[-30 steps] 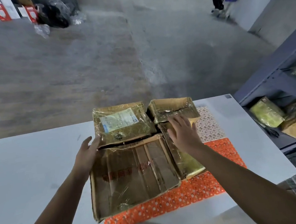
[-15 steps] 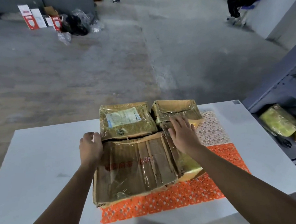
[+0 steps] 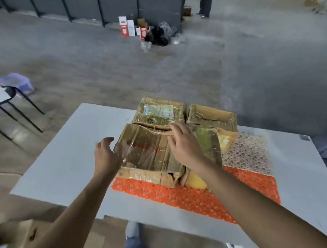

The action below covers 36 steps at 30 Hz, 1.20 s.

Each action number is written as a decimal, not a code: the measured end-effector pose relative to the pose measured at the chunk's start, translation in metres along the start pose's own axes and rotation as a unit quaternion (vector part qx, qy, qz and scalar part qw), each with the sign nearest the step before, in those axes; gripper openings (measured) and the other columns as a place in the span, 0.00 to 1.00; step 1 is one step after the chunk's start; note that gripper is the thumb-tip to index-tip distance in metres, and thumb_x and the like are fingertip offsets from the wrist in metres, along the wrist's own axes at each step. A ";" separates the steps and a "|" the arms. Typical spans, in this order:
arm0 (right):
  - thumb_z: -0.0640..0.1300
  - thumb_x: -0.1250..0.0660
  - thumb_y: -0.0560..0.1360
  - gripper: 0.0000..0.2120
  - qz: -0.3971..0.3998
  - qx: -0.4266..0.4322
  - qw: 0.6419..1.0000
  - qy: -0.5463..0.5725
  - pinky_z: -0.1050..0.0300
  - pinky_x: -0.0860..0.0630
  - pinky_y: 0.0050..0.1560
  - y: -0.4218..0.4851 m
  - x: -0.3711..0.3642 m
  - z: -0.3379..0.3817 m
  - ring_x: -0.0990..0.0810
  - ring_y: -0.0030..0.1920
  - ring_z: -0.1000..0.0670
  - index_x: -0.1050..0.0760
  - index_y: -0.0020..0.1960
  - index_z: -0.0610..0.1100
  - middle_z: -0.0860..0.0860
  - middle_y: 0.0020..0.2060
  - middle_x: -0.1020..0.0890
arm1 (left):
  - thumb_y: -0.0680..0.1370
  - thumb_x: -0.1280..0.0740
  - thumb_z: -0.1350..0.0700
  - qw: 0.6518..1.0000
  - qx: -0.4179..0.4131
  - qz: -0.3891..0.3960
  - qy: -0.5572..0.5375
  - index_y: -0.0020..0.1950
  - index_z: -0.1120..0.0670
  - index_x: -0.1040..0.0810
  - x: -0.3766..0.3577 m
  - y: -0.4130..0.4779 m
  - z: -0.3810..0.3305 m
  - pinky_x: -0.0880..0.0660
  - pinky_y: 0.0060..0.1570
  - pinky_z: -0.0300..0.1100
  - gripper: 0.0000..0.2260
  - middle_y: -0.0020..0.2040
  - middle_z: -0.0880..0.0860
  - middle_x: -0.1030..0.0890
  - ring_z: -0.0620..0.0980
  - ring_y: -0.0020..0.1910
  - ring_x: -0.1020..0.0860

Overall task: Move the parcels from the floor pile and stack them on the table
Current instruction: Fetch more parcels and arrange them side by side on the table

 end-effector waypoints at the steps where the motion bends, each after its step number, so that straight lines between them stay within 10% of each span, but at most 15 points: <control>1: 0.49 0.47 0.83 0.23 0.000 0.018 1.000 0.015 0.47 0.42 0.76 -0.003 -0.002 0.013 0.44 0.77 0.48 0.40 0.76 0.44 0.48 0.76 0.39 | 0.80 0.39 0.55 1.000 0.008 -0.009 -0.003 0.68 0.59 0.30 0.008 -0.013 0.003 0.36 0.65 0.48 0.17 0.67 0.61 0.29 0.57 0.67 0.32; 20: 0.42 0.39 0.80 0.20 0.158 0.322 0.926 0.116 0.49 0.35 0.70 -0.190 -0.141 0.357 0.31 0.69 0.40 0.31 0.71 0.38 0.41 0.69 0.29 | 0.78 0.35 0.55 0.968 0.089 -0.173 0.156 0.68 0.58 0.29 0.265 -0.259 0.210 0.33 0.62 0.52 0.19 0.64 0.61 0.29 0.63 0.64 0.32; 36: 0.45 0.45 0.82 0.21 0.296 0.380 0.875 0.050 0.48 0.37 0.71 -0.349 -0.285 0.577 0.36 0.72 0.46 0.37 0.74 0.42 0.46 0.72 0.34 | 0.79 0.38 0.52 0.927 0.270 -0.196 0.172 0.69 0.57 0.31 0.446 -0.445 0.453 0.32 0.64 0.50 0.20 0.66 0.58 0.30 0.58 0.67 0.33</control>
Point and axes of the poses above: each hand's wrist, its own y-axis towards the middle knuckle, its own x-axis out of the back of the hand, z = x × y, the point moved 2 cm from there along y, towards the middle knuckle
